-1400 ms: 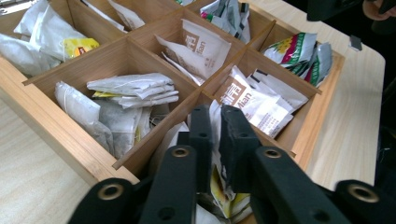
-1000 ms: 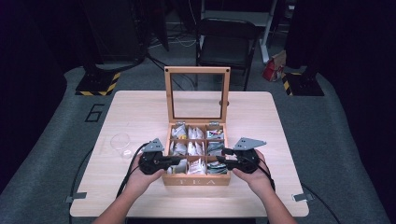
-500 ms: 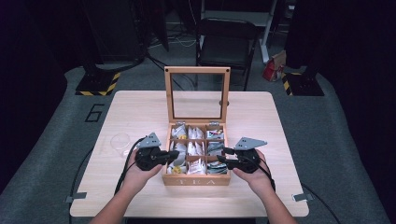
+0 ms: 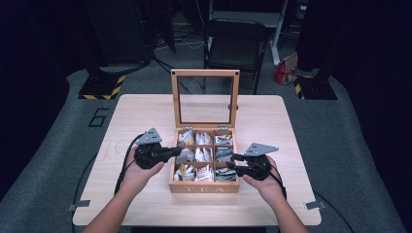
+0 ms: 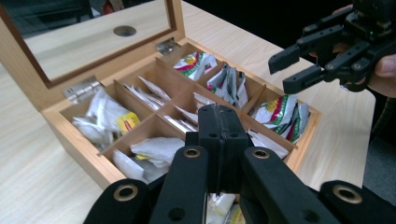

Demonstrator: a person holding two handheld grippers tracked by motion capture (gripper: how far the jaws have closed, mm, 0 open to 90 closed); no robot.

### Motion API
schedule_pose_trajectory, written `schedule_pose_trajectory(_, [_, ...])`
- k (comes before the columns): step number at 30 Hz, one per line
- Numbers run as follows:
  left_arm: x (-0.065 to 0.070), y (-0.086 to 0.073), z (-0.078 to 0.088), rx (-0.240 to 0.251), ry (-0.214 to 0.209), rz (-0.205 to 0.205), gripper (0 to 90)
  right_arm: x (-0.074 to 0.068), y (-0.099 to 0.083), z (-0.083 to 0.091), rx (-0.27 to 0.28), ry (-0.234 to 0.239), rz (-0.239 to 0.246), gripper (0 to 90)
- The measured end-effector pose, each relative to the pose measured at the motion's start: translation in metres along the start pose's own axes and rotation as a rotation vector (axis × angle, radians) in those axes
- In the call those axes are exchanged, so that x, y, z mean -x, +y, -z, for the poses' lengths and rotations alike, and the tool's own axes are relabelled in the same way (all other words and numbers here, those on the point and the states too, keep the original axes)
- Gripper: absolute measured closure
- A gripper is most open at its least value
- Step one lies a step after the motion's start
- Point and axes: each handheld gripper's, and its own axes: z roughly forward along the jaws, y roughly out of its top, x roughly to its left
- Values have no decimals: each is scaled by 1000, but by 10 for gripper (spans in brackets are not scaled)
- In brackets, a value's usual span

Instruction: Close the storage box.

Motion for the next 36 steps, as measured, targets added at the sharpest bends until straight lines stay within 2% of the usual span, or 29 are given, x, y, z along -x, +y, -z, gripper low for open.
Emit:
schedule_pose_trajectory(5, [-3,8,6,6,22,-10,900,-1,0,0,3,2,3,567])
schedule_pose_trajectory(21, [-17,18,25,20,77,-25,900,-1,-1,-1,0,0,1,561])
schedule_pose_trajectory(36, [-44,14,50,42,165,33,900,-1,-1,-2,-2,-5,3,561])
